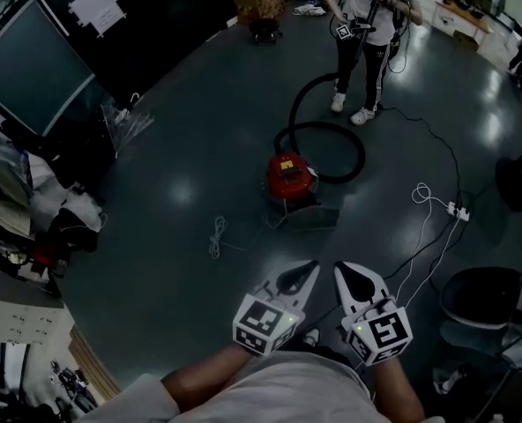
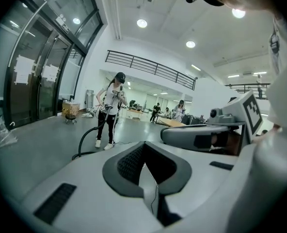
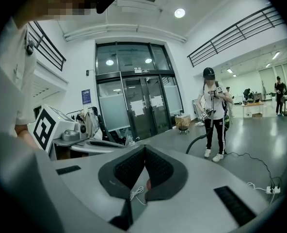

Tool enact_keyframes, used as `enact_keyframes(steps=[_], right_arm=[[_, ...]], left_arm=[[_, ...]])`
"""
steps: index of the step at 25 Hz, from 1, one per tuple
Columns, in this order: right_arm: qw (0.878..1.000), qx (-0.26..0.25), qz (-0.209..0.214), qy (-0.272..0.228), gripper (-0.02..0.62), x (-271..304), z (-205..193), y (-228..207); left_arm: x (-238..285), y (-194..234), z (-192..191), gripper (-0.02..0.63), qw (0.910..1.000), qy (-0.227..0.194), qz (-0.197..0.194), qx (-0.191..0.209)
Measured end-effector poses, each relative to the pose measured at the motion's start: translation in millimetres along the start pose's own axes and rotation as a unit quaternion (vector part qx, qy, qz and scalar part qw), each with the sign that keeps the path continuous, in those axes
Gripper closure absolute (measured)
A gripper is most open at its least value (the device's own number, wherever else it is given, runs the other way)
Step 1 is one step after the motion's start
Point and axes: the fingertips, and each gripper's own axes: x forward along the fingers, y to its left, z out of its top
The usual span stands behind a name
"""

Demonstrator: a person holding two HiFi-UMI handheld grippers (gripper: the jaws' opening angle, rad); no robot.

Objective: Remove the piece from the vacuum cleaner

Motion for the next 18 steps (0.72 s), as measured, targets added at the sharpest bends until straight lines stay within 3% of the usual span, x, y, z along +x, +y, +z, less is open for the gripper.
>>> enact_keyframes(steps=[7, 13, 18], right_arm=[[1.0, -0.002, -0.017, 0.013, 0.58, 88.7, 9.4, -40.1], [0.999, -0.004, -0.032, 0.024, 0.58, 135.1, 6.5, -75.8], [0.998, -0.01, -0.029, 0.054, 0.58, 173.4, -17.3, -112.9]], left_arm=[[45.8, 89.6, 6.9, 0.6, 0.9993, 0.018, -0.025, 0.021], [85.3, 134.3, 10.1, 0.6, 0.9976, 0.021, -0.048, 0.046], [126.7, 165.6, -10.6, 0.6, 0.9968, 0.027, -0.054, 0.051]])
